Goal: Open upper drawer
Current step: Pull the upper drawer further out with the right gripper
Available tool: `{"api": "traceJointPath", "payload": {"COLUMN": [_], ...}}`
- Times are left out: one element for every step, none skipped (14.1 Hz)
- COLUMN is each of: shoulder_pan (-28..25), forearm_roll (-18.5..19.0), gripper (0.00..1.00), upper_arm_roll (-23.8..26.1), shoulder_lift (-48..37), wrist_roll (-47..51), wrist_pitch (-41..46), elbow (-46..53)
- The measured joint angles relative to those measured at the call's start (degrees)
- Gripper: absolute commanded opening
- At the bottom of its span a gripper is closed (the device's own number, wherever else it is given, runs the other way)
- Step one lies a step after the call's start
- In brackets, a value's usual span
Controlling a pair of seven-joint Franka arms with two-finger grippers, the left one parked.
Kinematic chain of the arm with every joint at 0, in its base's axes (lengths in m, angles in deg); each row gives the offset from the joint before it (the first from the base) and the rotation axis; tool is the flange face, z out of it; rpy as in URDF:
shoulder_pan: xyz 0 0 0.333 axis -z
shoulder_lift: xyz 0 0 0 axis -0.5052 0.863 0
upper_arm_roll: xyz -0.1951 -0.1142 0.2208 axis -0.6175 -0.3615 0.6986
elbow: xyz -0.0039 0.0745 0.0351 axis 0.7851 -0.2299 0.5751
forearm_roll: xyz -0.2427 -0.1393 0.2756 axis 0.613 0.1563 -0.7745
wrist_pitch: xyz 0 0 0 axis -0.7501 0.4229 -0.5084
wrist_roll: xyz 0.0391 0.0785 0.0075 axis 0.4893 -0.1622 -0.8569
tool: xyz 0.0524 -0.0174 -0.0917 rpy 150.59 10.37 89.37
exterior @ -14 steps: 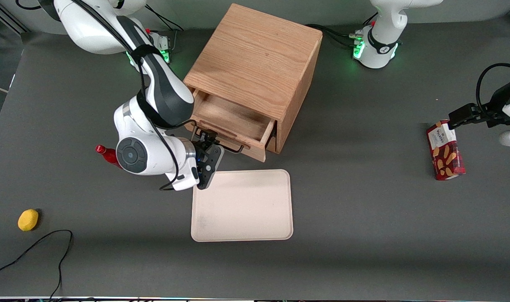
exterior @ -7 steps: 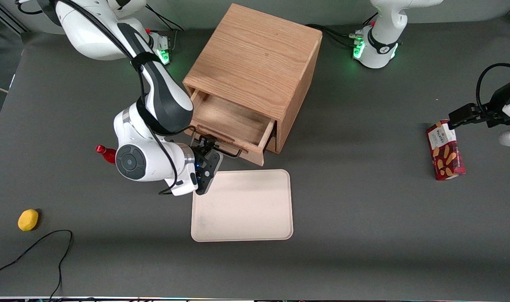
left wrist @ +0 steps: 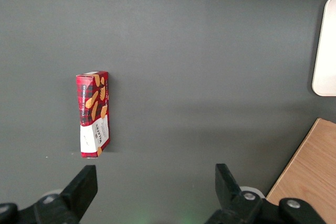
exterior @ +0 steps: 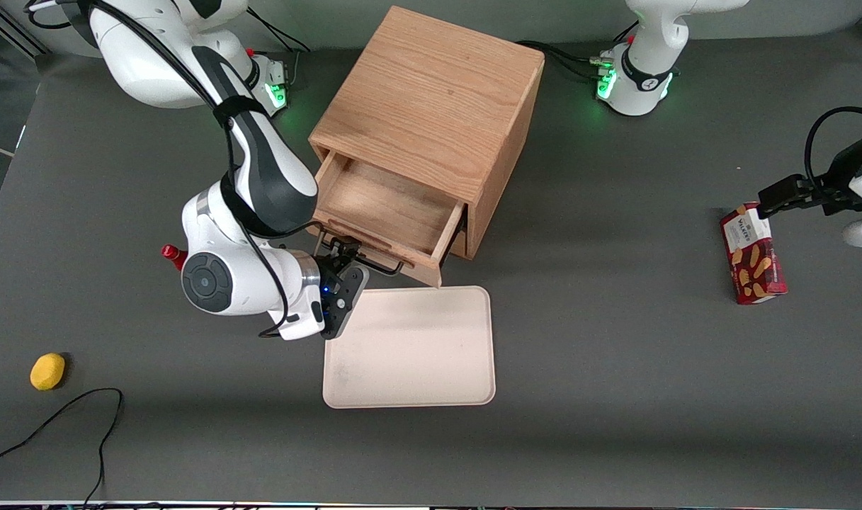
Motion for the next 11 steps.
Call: {"api": "traceJointPath", "payload": {"shoulder_pan": [0.2, 0.4, 0.7, 0.9, 1.1, 1.2, 1.3, 1.3, 1.5, 1.7, 1.9], "forearm_roll": [0.0, 0.0, 0.0, 0.0, 0.0, 0.0, 0.0, 0.0, 0.0, 0.0, 0.0], "gripper": [1.00, 1.00, 1.00, 1.00, 1.00, 1.00, 1.00, 1.00, 1.00, 1.00, 1.00], "upper_arm_roll": [0.0, 0.0, 0.0, 0.0, 0.0, 0.0, 0.0, 0.0, 0.0, 0.0, 0.0], "shoulder_lift": [0.0, 0.0, 0.1, 0.2, 0.3, 0.5, 0.6, 0.9, 1.1, 1.4, 1.6], "wrist_roll": [-0.1, -0.4, -0.7, -0.9, -1.0, -1.0, -1.0, -1.0, -1.0, -1.0, -1.1], "wrist_pitch": [-0.1, -0.1, -0.1, -0.1, -0.1, -0.1, -0.1, -0.1, -0.1, -0.1, -0.1], "elbow": [0.0, 0.1, 0.3, 0.5, 0.7, 0.8, 1.1, 1.4, 1.7, 2.1, 2.5]}}
